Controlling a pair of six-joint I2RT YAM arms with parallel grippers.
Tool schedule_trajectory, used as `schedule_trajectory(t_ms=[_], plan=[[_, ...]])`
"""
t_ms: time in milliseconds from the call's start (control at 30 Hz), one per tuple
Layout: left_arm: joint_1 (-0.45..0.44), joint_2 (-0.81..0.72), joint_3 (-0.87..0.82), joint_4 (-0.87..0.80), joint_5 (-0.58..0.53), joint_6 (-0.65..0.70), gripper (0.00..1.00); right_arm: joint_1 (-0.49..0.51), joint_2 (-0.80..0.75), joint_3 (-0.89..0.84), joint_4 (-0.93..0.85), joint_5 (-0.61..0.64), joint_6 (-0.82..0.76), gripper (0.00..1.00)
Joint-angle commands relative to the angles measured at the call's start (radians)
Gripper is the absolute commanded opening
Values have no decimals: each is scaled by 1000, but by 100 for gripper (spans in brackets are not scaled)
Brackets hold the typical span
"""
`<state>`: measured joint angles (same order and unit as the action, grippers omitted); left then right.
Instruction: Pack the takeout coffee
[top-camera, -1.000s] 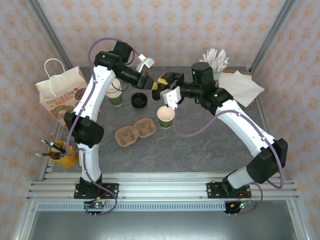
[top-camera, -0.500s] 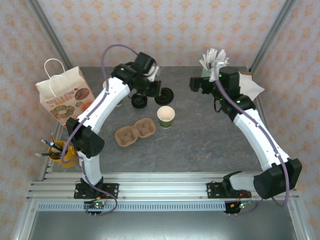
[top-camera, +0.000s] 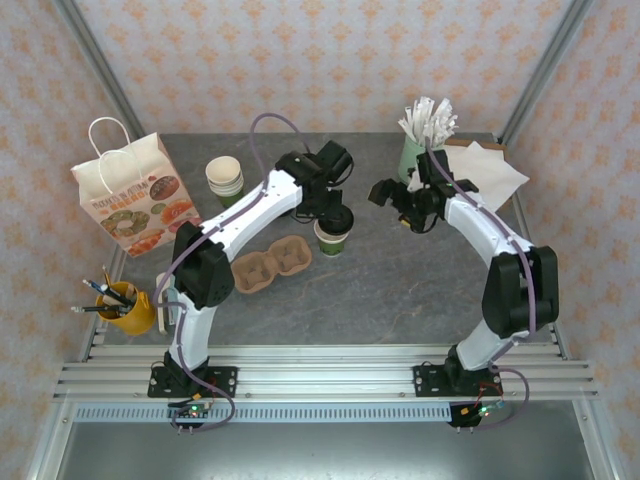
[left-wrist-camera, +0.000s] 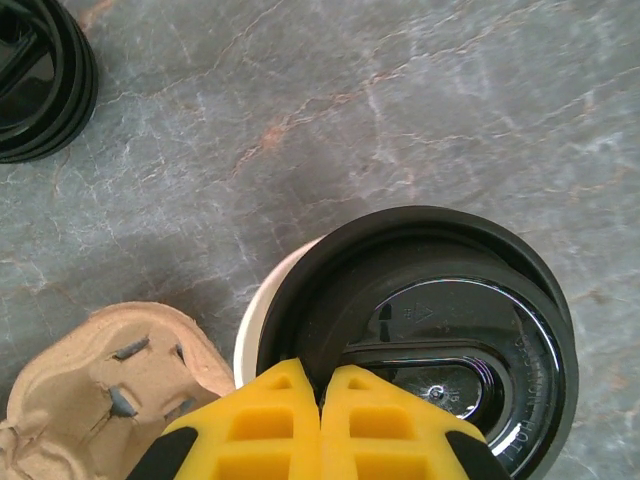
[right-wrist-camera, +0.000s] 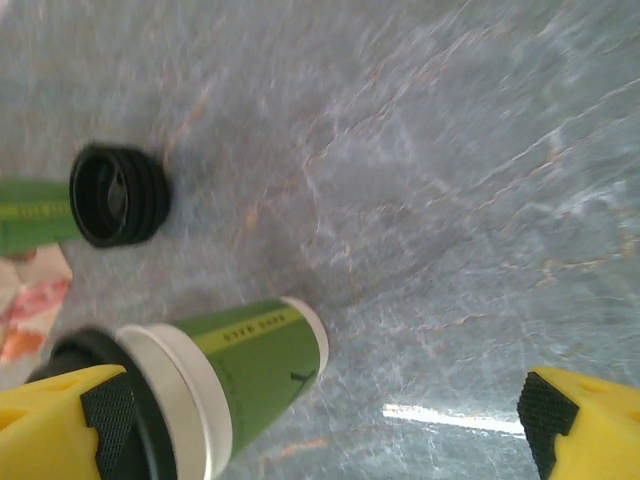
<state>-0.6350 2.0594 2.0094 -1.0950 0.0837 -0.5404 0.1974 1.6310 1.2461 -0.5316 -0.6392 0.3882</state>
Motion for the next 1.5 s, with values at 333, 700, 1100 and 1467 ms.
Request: schedule_trajectory(t_ms=[333, 700, 1100, 1467], plan=[[4, -54, -65, 14, -64, -36, 0, 24, 12, -74, 49, -294, -135, 94], [4, -82, -140, 84, -20, -35, 0, 66, 120, 8, -35, -307, -181, 80], [17, -81, -135, 90, -8, -26, 0, 78, 126, 30, -36, -273, -178, 78], [17, -73, -145, 82, 26, -13, 0, 87, 151, 55, -59, -277, -194, 71]])
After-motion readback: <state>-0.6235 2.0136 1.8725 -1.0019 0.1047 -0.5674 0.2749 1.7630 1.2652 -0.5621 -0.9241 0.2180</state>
